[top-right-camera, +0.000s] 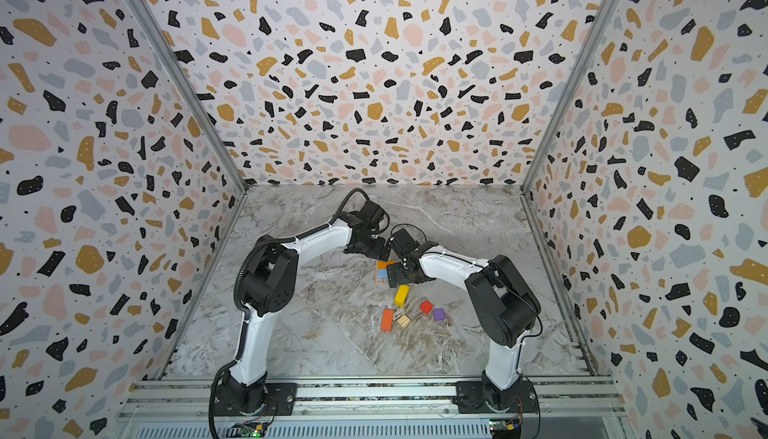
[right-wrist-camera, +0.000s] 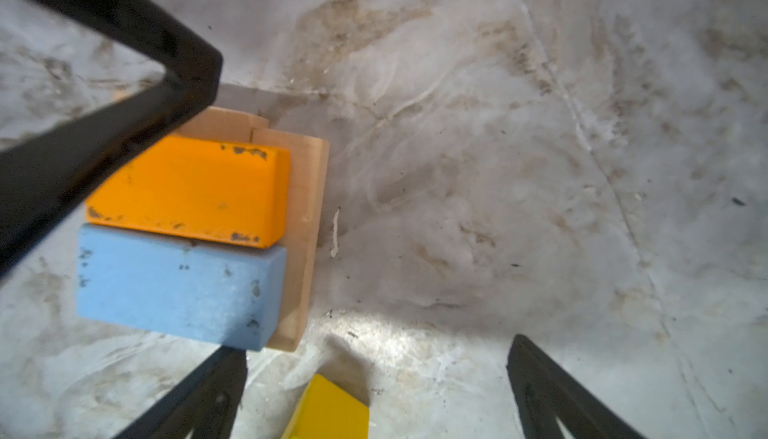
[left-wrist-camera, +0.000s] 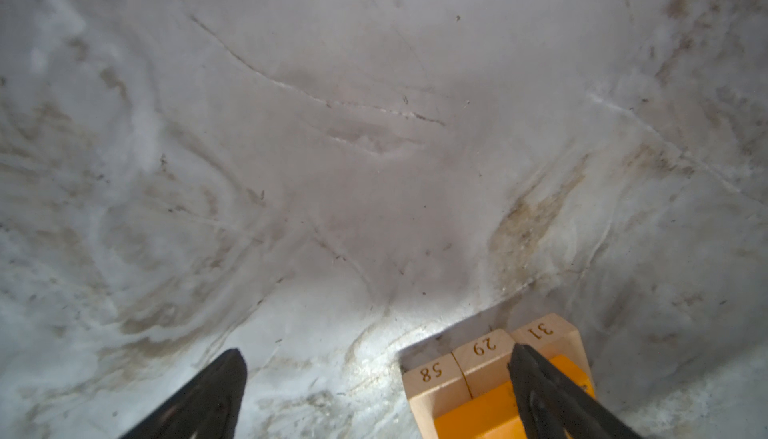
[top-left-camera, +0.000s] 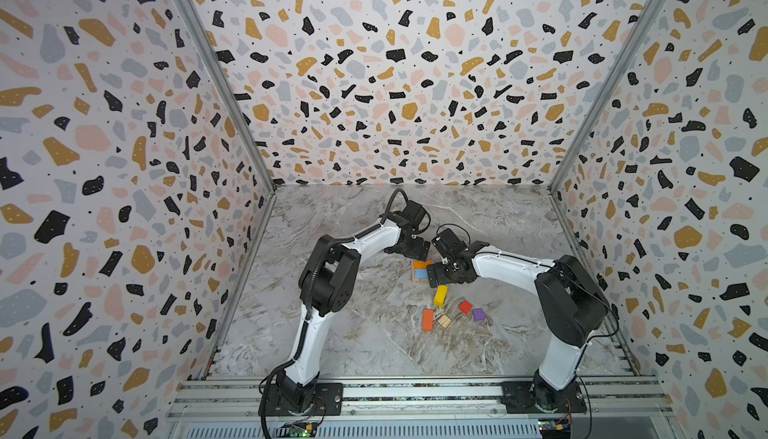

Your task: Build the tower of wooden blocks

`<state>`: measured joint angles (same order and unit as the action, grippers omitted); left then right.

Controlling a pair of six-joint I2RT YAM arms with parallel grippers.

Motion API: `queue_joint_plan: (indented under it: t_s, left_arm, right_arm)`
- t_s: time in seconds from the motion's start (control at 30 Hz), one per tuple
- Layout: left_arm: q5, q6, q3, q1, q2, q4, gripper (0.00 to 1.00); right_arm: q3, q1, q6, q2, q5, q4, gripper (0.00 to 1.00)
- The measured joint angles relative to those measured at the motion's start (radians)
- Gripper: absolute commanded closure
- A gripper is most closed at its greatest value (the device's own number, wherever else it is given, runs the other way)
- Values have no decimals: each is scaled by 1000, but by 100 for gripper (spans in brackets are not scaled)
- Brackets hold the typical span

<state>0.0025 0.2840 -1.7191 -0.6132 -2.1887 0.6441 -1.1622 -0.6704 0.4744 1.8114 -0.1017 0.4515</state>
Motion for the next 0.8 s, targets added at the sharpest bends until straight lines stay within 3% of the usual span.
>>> queue_joint_plan:
  t_s: [0.8]
  left_arm:
    - [7, -1, 0, -14, 0, 11, 0]
  right_arm:
    - [0, 0, 4, 0, 0, 0, 1]
